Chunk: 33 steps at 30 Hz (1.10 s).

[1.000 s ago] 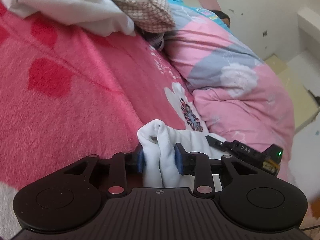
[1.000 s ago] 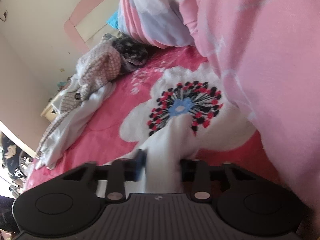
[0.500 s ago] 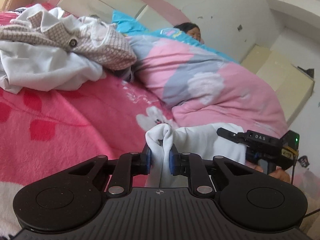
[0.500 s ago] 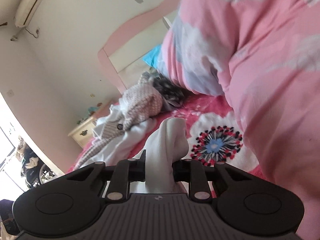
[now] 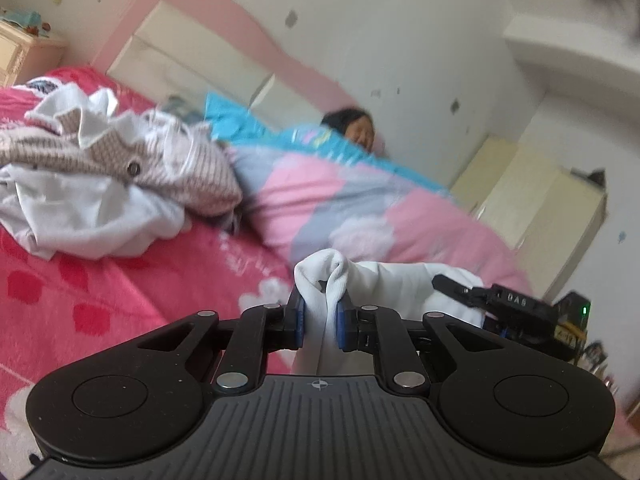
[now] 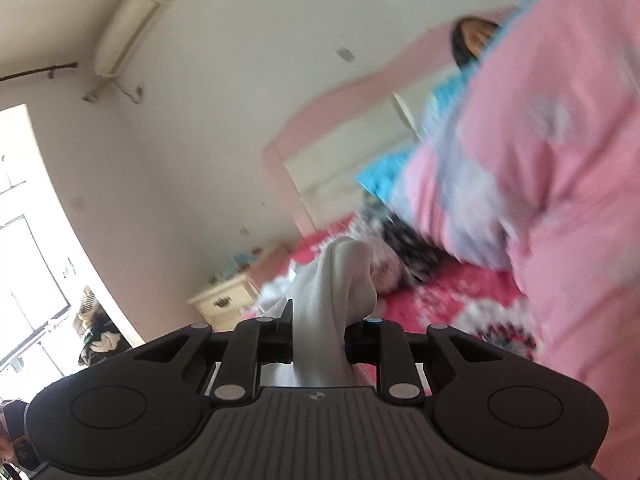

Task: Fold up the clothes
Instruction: 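Lift the folded sweatshirt off the bed with both grippers and carry it away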

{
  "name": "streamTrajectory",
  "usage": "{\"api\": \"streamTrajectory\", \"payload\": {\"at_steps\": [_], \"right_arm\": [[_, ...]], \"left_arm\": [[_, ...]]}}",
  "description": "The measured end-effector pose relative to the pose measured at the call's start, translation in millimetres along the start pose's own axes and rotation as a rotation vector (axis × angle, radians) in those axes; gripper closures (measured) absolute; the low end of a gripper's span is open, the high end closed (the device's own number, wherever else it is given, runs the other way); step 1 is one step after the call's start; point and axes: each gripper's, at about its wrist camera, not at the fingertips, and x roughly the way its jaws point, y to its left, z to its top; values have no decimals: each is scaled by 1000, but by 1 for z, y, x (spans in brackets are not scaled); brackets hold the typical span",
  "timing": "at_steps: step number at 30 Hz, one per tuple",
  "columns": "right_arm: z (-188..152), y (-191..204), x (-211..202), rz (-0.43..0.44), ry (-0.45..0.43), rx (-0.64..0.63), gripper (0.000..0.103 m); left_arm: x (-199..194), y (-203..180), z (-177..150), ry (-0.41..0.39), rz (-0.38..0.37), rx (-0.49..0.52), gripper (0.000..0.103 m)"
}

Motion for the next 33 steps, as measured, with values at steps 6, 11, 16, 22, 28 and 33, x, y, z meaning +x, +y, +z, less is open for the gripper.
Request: {"api": "streamTrajectory", "payload": {"at_steps": [6, 11, 16, 22, 28, 33], "right_arm": [[39, 70, 39, 127, -27, -81, 81], [56, 164, 109, 318, -32, -127, 81], [37, 285, 193, 548, 29, -102, 81], [-24, 433, 273, 786, 138, -3, 81], [-107, 543, 303, 970, 274, 83, 81], [-202, 544, 277, 1063, 501, -1, 81]], "left_arm": [[-36, -12, 46, -149, 25, 23, 90], [-94, -12, 104, -325, 128, 109, 91], [-178, -3, 162, -489, 356, 207, 91], [-304, -3, 204, -660, 682, 322, 91], [-395, -10, 204, -732, 1004, 405, 91], [-445, -13, 143, -708, 1171, 329, 91]]}}
